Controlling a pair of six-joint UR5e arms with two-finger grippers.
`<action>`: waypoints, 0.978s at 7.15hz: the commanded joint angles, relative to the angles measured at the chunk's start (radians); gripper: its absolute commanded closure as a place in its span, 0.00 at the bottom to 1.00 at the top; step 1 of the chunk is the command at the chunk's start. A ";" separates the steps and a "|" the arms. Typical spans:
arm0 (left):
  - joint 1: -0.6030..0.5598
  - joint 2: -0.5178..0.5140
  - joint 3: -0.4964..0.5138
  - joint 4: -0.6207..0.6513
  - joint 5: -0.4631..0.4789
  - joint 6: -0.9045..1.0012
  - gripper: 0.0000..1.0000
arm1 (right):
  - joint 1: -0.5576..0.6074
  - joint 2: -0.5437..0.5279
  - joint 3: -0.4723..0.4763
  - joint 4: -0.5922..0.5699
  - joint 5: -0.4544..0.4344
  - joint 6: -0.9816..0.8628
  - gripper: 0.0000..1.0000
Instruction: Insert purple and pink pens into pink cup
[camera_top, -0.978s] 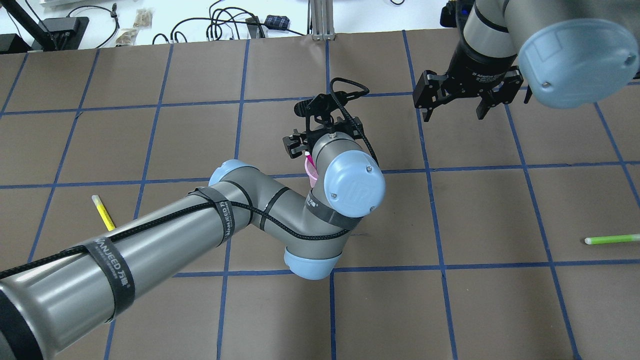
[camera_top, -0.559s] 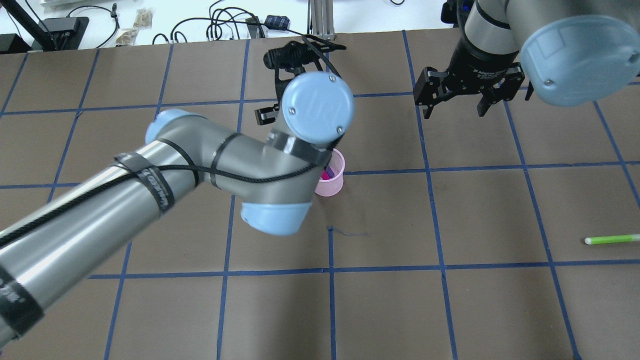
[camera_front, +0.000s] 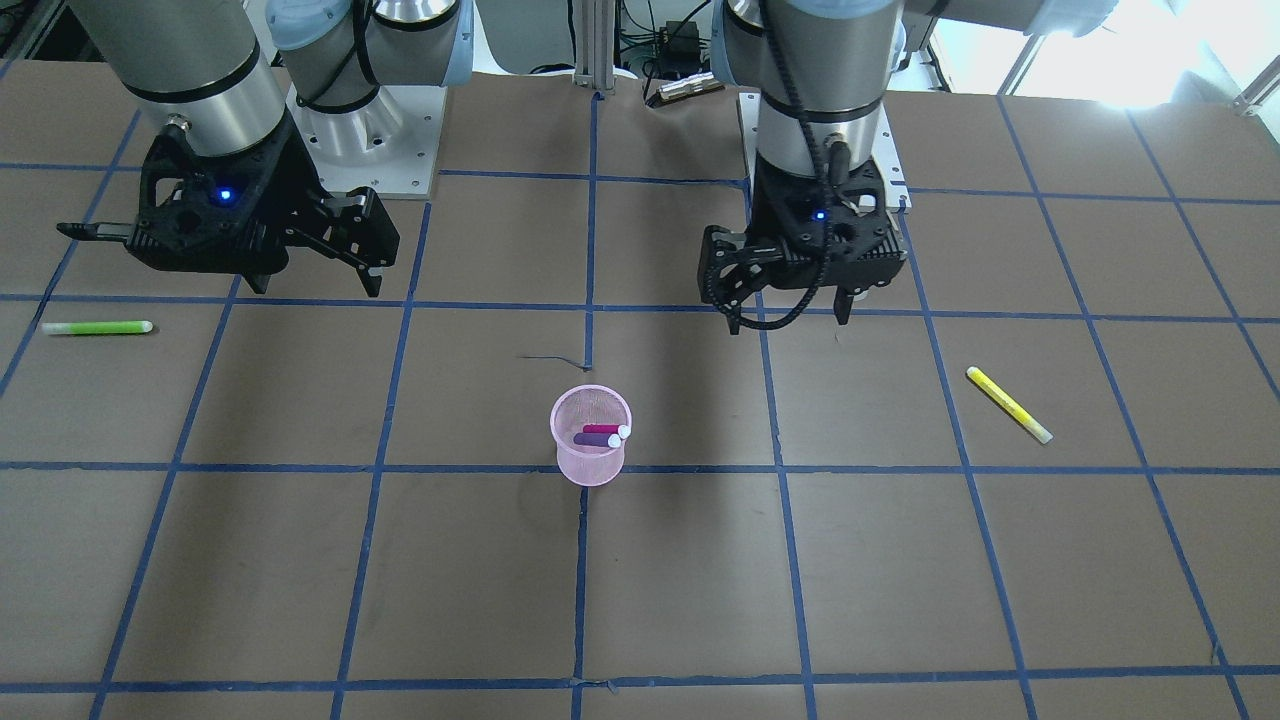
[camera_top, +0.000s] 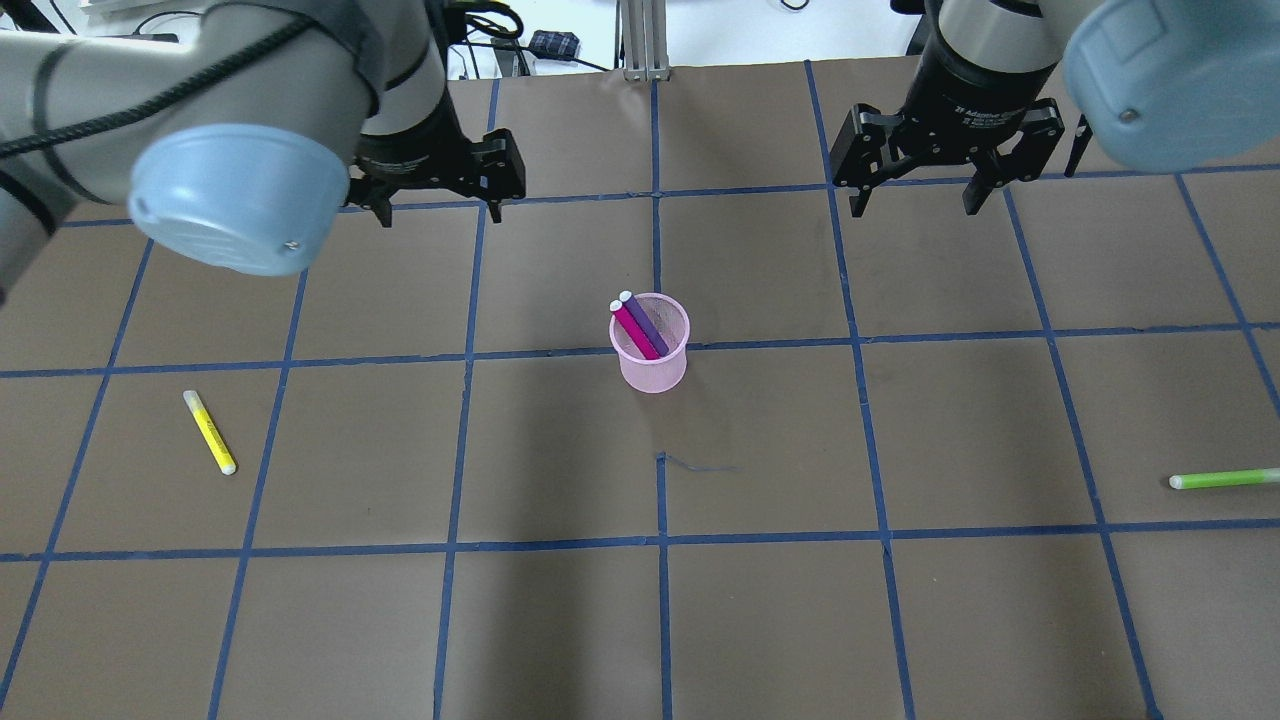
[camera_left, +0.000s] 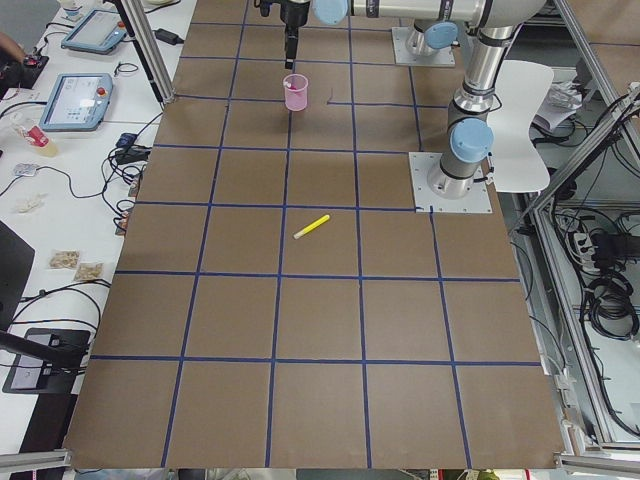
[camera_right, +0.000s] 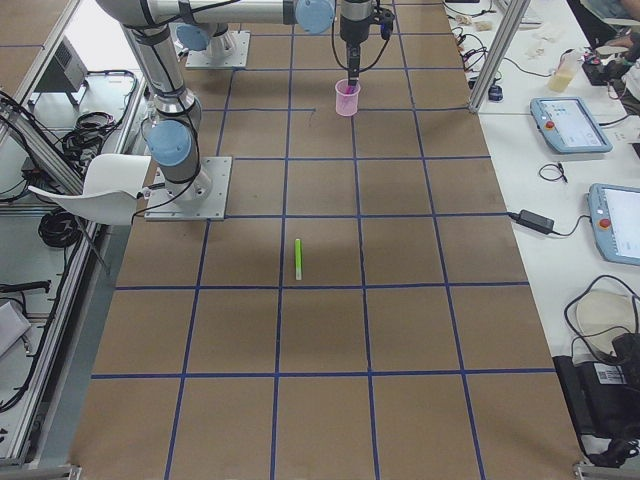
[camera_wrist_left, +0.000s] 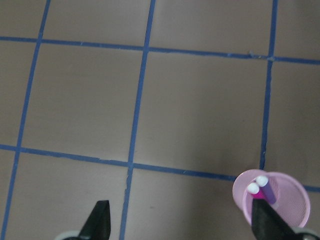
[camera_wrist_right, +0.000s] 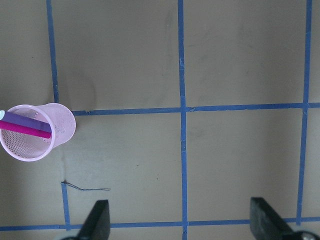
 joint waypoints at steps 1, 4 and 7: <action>0.144 0.057 0.006 -0.162 -0.135 0.205 0.00 | -0.001 0.002 -0.015 0.014 -0.009 -0.002 0.00; 0.142 0.074 -0.010 -0.153 -0.141 0.198 0.00 | -0.001 -0.001 -0.010 0.016 -0.010 -0.002 0.00; 0.143 0.071 -0.012 -0.139 -0.139 0.176 0.00 | -0.001 -0.003 -0.006 0.016 -0.007 -0.002 0.00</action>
